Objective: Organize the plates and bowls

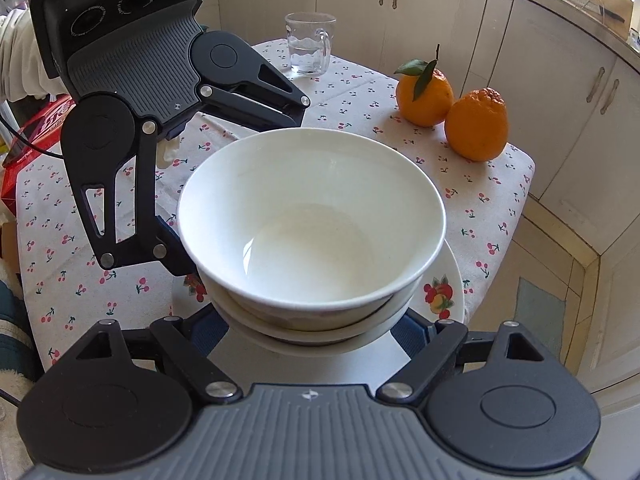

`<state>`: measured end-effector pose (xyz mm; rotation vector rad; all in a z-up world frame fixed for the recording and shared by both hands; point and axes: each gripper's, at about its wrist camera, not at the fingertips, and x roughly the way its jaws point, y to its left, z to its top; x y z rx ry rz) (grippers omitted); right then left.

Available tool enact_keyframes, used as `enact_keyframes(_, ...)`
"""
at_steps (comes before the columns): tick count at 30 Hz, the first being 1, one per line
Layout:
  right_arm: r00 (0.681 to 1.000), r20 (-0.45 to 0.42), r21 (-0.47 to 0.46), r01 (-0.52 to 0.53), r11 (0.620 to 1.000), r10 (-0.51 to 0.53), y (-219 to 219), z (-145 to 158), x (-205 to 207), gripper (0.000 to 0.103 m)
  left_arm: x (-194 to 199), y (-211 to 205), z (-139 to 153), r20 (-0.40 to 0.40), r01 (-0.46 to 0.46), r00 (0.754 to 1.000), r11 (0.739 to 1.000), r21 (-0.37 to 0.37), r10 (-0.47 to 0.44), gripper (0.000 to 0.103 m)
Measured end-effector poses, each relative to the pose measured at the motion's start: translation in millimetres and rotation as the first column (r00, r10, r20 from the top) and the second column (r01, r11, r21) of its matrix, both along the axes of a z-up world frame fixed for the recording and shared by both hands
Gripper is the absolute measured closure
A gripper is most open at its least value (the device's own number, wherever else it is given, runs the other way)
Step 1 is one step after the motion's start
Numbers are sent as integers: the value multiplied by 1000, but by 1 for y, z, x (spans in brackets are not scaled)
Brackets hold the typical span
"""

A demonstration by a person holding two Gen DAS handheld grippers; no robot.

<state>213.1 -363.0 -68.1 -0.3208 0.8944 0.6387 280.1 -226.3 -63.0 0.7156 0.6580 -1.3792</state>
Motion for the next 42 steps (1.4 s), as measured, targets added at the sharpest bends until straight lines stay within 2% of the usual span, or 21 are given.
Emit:
enact_keyframes(14,1000,1,-9,6,1000,-6,1,0,-1,13,-5,2,-1,27,-4,1000,1000,-3,4,21)
enact_keyframes(17,1000,3,-11,14,1000,-14,1,0,-1,13,-6,5,-1,35,-19,999,1000,-9,19,15)
enact_keyframes(18,1000,6,-14,18,1000,-18,2,0,-1,11,-7,7,-1,34,-29,999,999,-13,30,13)
enact_keyframes(20,999,17,-19,27,999,-27,2,1,-3,0,-10,10,-1,45,-47,998,999,-14,48,8)
enact_keyframes(24,998,28,-14,59,998,-59,2,5,-10,0,-19,19,2,76,-85,993,996,-11,85,7)
enact_keyframes(29,992,76,-63,108,992,-103,10,16,-32,0,-38,35,13,123,-161,978,986,-47,166,6)
enact_keyframes(33,975,125,-69,195,978,-185,16,29,-56,0,-57,54,24,152,-274,945,954,-119,290,5)
enact_keyframes(35,957,145,-71,265,962,-253,19,34,-69,0,-70,64,28,165,-352,911,921,-166,378,1)
enact_keyframes(37,929,154,-63,349,935,-337,23,35,-82,0,-85,70,27,202,-427,861,879,-211,467,1)
enact_keyframes(39,883,154,-30,453,891,-443,24,31,-96,0,-103,78,25,209,-503,804,825,-259,556,1)
enact_keyframes(42,778,165,-10,616,788,-606,30,21,-117,0,-123,89,23,132,-588,754,751,-300,644,1)
